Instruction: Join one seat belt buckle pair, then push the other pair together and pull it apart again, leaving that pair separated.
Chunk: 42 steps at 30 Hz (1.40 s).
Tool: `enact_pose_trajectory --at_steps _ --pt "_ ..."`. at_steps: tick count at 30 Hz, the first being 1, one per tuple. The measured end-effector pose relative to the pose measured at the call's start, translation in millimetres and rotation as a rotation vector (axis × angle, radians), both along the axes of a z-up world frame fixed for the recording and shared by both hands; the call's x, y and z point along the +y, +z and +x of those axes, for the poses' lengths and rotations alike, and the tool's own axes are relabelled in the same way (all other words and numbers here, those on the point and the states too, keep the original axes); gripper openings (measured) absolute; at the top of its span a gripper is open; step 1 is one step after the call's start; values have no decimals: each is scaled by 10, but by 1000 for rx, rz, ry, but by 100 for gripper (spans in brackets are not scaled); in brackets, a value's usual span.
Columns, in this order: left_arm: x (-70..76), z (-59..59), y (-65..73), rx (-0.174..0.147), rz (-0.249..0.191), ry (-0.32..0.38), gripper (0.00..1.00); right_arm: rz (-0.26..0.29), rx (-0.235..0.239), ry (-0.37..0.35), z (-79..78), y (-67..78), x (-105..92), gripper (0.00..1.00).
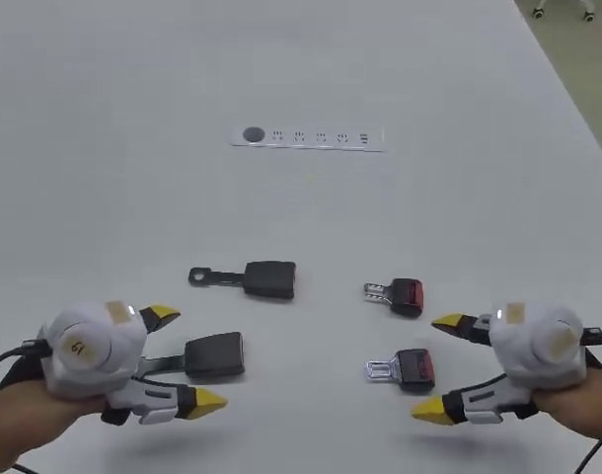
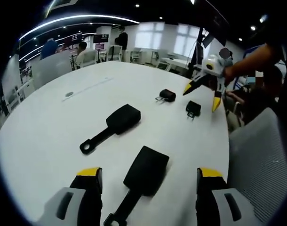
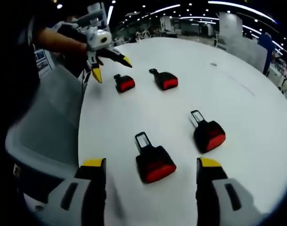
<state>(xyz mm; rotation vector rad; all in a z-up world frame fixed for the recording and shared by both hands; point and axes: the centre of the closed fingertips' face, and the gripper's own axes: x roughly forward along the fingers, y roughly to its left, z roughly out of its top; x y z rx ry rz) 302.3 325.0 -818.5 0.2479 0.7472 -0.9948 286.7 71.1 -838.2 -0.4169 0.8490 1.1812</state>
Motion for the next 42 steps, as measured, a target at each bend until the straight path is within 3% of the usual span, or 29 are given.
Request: enact_pose_trajectory --at_steps 5,8,11,14,16,17,18,19,21,23,25,27,29,32,42 --pt "-19 29 -156 29 4 -4 81 -19 39 54 -47 -85 28 77" --pt "-21 15 -289 34 41 -38 78 -19 48 90 -57 -102 36 74" --pt "-35 2 -338 47 58 -55 76 -28 49 115 -50 -120 32 69" --pt "-10 12 -378 38 93 -70 72 -54 61 142 -67 -161 -3 64" --pt "-28 15 -386 32 91 -80 70 -65 66 165 -88 -175 -17 59" --pt "-22 15 -408 26 110 -97 68 -69 61 174 -89 -187 -20 58" --pt "-24 43 -403 -1 117 -112 67 -78 62 180 -91 -205 -30 58" --pt "-35 40 -402 1 119 -112 66 -72 40 195 -69 -200 -23 57" --pt "-38 65 -407 -6 126 -122 63 -70 54 174 -57 -203 -32 55" --pt "-37 68 -392 -25 140 -149 49 -74 40 184 -56 -207 -33 54" --pt "-17 92 -400 -76 178 -207 41 -71 44 185 -59 -207 -27 53" --pt "-20 70 -396 -66 169 -218 39 -70 44 175 -44 -210 -28 50" --pt "-32 74 -393 -77 167 -251 38 -75 37 164 -18 -217 -31 46" --pt "-26 47 -392 -76 197 -327 37 -92 6 206 -14 -233 -45 36" --pt "-54 51 -398 -74 217 -439 36 -76 9 139 23 -229 -40 34"
